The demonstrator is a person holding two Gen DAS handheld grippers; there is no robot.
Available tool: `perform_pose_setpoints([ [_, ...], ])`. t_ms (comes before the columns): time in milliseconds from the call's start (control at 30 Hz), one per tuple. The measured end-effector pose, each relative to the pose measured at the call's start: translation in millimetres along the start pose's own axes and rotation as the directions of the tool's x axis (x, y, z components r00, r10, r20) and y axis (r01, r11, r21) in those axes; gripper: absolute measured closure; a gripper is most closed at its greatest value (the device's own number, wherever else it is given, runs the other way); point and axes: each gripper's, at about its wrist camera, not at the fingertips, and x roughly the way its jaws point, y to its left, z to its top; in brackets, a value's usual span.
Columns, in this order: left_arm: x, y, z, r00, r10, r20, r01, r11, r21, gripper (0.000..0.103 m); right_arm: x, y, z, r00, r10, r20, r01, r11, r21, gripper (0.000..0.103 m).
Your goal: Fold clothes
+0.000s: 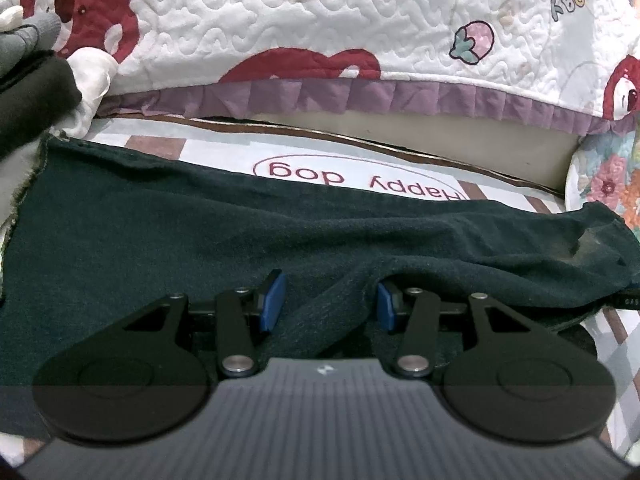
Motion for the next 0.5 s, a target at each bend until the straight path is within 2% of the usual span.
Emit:
perform_pose_setpoints([
  [67, 0, 0, 0, 1.0, 0.001, 0.002, -0.001, 1.0, 0.002, 0.056, 1, -3, 1, 1.0, -0.001, -0.004, 0.001, 0.999, 0.051, 0.05],
  [200, -1, 1, 1, 1.0, -0.003, 0.015, 0.003, 1.0, -0.004, 0.056, -2, -9, 4, 0.999, -0.007, 0.045, 0.002, 0.995, 0.105, 0.054],
  [267, -2, 2, 1, 1.0, -0.005, 0.022, 0.006, 1.0, -0.009, 0.056, -10, -14, 8, 0.993, 0.004, 0.12, -0.019, 0.992, 0.128, 0.056],
  [333, -3, 2, 2, 1.0, -0.008, 0.03, 0.008, 1.0, -0.014, 0.056, -22, -20, 14, 0.976, 0.032, 0.213, -0.06, 0.99, 0.129, 0.056],
  [367, -4, 3, 2, 0.999, -0.009, 0.034, 0.009, 1.0, -0.016, 0.056, -22, -22, 18, 0.972, 0.047, 0.231, -0.074, 0.991, 0.11, 0.055],
  [500, -2, 4, 1, 1.0, -0.011, 0.023, 0.012, 1.0, -0.02, 0.056, 3, -19, 24, 0.987, 0.084, 0.136, -0.073, 0.994, -0.082, 0.055],
])
